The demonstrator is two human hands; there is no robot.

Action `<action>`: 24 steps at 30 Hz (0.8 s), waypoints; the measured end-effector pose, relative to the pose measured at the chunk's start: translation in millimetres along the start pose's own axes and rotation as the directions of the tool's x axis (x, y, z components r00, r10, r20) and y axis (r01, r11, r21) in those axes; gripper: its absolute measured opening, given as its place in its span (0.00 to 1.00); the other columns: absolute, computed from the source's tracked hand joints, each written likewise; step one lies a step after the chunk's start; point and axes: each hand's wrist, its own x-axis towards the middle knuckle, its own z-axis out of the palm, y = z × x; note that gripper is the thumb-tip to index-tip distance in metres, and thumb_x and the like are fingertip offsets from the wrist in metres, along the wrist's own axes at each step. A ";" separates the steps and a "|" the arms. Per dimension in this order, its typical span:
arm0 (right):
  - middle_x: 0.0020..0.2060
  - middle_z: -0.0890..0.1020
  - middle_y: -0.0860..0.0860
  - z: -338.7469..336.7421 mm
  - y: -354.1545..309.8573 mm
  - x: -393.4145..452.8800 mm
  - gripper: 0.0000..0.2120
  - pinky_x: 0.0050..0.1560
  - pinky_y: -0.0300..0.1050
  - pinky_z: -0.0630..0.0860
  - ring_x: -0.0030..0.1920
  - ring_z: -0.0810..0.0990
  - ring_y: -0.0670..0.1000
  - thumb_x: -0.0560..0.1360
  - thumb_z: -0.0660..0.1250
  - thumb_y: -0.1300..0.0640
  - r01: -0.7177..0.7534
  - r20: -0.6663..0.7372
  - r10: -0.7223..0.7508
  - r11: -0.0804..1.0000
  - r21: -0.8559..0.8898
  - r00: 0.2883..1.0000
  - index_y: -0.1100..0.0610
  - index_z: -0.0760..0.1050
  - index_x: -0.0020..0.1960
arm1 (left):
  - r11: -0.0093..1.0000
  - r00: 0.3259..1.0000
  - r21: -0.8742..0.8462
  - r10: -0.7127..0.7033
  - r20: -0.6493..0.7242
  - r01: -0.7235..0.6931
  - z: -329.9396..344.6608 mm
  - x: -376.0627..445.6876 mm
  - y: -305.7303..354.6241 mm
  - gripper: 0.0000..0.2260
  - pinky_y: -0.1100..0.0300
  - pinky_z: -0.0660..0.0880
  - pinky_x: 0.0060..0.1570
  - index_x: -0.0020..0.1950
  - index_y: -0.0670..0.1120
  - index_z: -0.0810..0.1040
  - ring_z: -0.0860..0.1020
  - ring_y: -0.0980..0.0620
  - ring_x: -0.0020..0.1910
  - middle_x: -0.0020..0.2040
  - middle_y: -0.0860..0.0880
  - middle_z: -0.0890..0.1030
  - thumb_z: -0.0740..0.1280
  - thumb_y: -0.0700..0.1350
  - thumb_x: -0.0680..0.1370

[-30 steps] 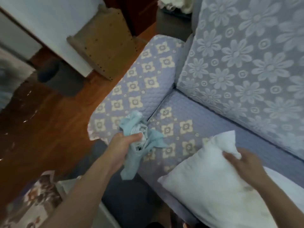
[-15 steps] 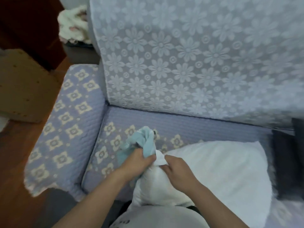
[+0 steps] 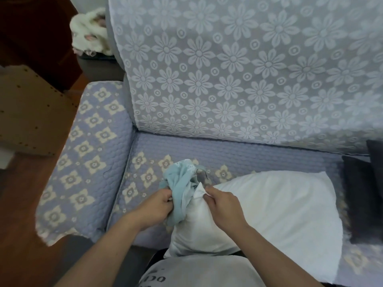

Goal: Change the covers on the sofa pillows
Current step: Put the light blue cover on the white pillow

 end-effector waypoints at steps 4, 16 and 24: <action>0.31 0.75 0.47 5.2 -13.0 3.5 0.12 0.37 0.48 0.66 0.35 0.72 0.51 0.80 0.63 0.50 0.005 0.055 -0.005 1.000 -0.015 0.998 0.51 0.70 0.38 | 0.995 0.988 0.015 0.105 -0.116 -0.103 18.7 4.5 11.6 0.14 0.66 0.76 0.48 0.52 0.50 0.84 0.81 0.64 0.48 0.48 0.59 0.84 0.66 0.33 0.77; 0.44 0.88 0.50 13.4 21.6 -1.0 0.14 0.47 0.44 0.83 0.49 0.86 0.52 0.76 0.63 0.69 -0.552 0.381 0.415 0.461 0.695 0.826 0.56 0.85 0.50 | 0.878 0.957 0.415 0.285 -0.053 -0.239 71.2 20.9 7.8 0.27 0.59 0.71 0.48 0.73 0.58 0.61 0.72 0.52 0.52 0.60 0.55 0.63 0.69 0.48 0.77; 0.64 0.78 0.63 5.9 39.4 -17.4 0.28 0.64 0.53 0.76 0.60 0.78 0.61 0.69 0.59 0.71 -0.645 0.669 0.127 -0.185 0.742 0.733 0.69 0.72 0.69 | 0.812 0.972 0.541 0.229 0.047 -0.218 92.7 23.3 -20.7 0.32 0.57 0.71 0.45 0.75 0.66 0.55 0.75 0.50 0.48 0.61 0.54 0.65 0.67 0.46 0.78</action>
